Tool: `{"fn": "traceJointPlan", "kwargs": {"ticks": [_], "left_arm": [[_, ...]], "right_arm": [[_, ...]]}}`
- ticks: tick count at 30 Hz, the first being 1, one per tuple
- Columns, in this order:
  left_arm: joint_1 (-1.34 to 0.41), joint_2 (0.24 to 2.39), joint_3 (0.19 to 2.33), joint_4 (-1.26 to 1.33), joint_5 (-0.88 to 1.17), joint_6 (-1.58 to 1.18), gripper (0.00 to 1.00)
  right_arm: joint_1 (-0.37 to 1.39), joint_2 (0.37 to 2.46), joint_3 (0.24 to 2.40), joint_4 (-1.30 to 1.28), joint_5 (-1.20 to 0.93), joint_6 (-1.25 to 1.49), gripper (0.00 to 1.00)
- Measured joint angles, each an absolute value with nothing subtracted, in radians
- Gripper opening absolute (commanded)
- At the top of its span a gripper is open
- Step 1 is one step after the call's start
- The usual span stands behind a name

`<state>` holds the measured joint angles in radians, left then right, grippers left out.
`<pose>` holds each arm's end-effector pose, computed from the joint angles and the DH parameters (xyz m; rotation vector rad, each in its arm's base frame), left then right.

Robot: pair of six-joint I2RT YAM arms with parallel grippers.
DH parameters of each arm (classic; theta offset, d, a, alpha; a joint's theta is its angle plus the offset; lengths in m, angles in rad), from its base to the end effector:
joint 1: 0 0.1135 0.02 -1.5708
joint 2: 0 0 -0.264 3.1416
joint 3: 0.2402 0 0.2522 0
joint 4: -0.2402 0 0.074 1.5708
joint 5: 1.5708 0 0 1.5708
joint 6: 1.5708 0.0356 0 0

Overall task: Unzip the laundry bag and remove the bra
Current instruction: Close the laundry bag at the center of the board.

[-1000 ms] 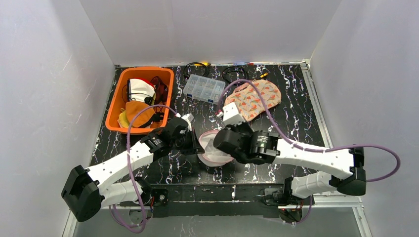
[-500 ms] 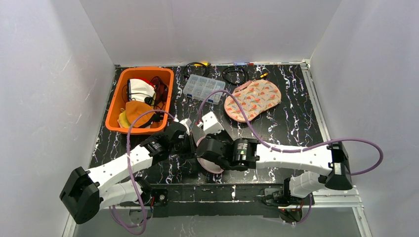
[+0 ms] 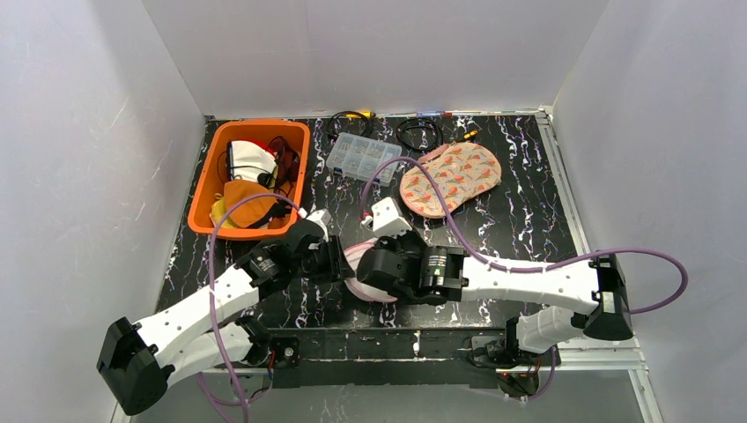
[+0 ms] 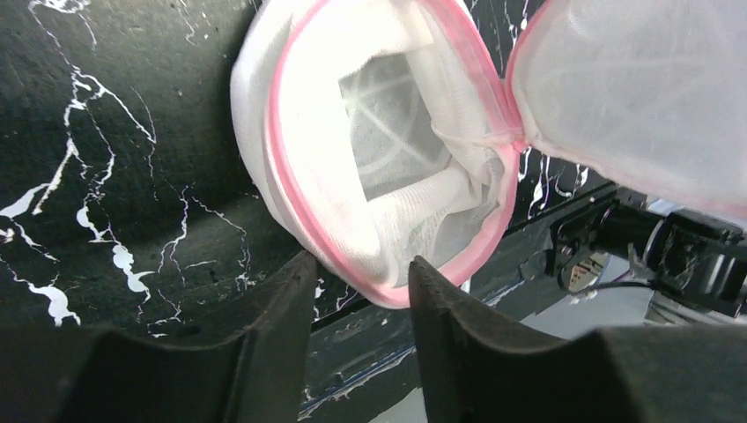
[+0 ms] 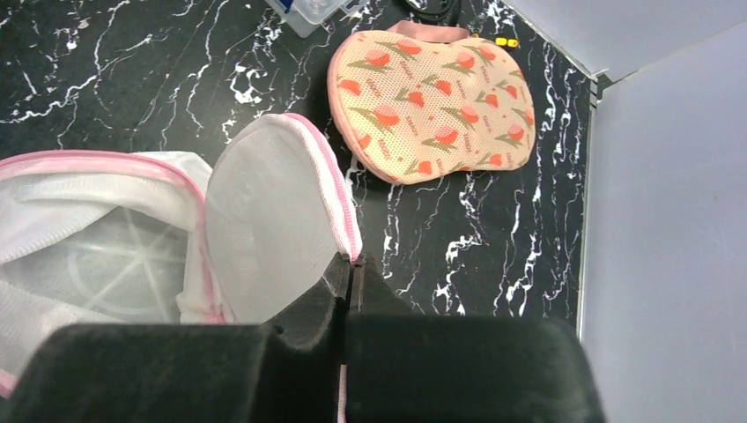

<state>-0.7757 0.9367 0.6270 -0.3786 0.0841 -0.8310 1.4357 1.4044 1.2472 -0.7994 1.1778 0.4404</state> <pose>0.1405 -0.1420 0.2391 -0.0189 2.4364 -0.8992 0.0700 0.2711 0.3231 -0.5405 1.8187 -0.2585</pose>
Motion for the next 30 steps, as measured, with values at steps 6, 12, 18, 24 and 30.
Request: {"fn": "traceJointPlan", "kwargs": {"ticks": [6, 12, 18, 24, 30], "left_arm": [[-0.776, 0.988, 0.715, -0.414, 0.006, -0.786, 0.59], [-0.775, 1.064, 0.763, -0.435, -0.056, -0.745, 0.59], [-0.776, 1.102, 0.760, -0.452, -0.031, -0.741, 0.60], [-0.776, 1.029, 0.646, -0.421, 0.040, -0.772, 0.56], [-0.776, 0.993, 0.544, -0.405, 0.073, -0.818, 0.42]], "right_arm": [[1.436, 1.388, 1.247, -0.826, 1.191, 0.438, 0.01], [1.436, 1.388, 1.247, -0.842, 1.204, 0.438, 0.01], [1.436, 1.386, 1.248, -0.858, 1.219, 0.438, 0.01], [1.436, 1.369, 1.247, -0.866, 1.225, 0.441, 0.01], [1.436, 1.358, 1.247, -0.867, 1.225, 0.445, 0.01]]}}
